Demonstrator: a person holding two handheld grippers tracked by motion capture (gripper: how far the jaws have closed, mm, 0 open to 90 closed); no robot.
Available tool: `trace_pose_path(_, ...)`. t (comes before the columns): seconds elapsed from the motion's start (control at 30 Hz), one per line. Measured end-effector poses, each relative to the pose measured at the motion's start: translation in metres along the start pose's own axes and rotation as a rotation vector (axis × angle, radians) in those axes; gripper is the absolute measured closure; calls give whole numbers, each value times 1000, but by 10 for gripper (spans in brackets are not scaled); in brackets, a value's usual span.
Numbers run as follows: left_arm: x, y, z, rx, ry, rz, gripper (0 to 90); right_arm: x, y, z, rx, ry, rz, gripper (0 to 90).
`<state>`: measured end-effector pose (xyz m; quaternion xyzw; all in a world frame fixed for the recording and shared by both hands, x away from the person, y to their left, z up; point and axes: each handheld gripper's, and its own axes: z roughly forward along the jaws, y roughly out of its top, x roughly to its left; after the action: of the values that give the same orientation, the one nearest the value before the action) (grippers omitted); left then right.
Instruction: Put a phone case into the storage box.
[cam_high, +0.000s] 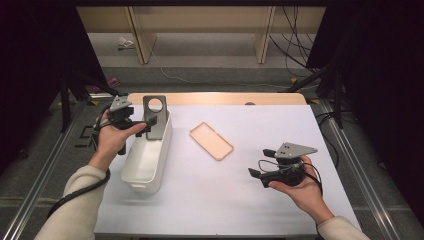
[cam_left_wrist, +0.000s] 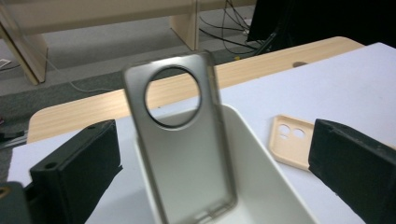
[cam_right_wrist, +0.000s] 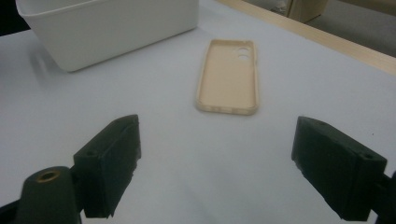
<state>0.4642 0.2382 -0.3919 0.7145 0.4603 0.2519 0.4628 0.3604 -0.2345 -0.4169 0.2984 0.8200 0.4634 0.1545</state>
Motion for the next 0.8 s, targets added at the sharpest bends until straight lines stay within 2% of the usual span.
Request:
trace_pose_path(0.13, -13, -6, -10, 11, -7, 22, 18, 0, 0, 0, 1, 0, 2, 165)
trace_pose_path(0.4, -42, -20, -31, -14, -68, 45, 25, -1, 1, 1, 1, 1, 4, 166)
trace_pose_path(0.6, -63, -35, -47, -45, -111, 37, 49, -2, 2, 2, -2, 1, 11, 165)
trace_pose_path(0.8, -80, -51, -60, -50, -127, 89, 51, -3, 3, 4, -6, 3, 9, 166)
